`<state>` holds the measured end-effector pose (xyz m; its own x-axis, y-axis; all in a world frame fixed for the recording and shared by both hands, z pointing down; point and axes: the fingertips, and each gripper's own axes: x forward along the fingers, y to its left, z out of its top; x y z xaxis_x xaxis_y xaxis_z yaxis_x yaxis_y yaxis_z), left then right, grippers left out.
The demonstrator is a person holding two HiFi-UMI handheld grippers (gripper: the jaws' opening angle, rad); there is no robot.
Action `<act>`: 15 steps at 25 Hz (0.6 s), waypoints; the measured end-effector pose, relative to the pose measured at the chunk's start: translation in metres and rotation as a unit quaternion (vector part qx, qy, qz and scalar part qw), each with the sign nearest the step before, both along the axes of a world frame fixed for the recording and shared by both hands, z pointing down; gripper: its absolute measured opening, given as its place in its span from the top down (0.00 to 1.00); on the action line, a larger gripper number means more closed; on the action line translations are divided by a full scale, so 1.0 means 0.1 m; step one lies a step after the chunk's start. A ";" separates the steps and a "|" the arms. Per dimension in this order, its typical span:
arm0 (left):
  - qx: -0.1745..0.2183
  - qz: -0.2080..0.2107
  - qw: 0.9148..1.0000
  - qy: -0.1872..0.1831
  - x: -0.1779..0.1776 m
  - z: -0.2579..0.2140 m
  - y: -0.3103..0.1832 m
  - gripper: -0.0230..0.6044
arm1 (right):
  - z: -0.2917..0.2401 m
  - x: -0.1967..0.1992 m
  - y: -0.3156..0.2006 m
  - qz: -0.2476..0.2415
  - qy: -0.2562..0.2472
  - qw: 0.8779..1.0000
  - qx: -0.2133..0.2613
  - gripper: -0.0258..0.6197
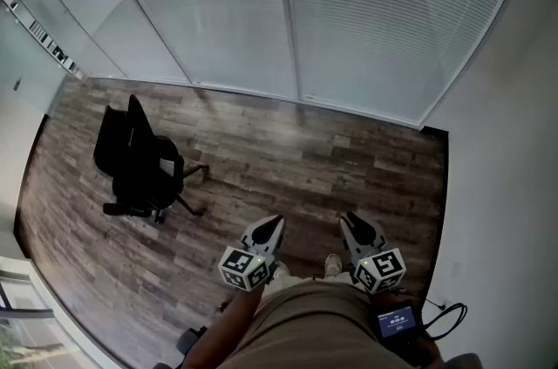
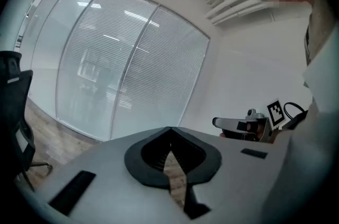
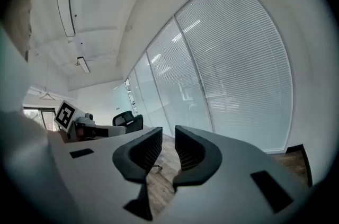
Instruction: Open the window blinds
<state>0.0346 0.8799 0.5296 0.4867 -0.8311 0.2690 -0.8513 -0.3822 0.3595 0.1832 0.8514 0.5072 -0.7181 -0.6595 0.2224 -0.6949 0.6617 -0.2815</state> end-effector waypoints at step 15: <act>-0.005 -0.013 1.000 -0.006 -0.01 0.06 -0.09 0.94 | 0.13 0.04 -0.08 -0.011 -0.013 0.999 -0.032 0.77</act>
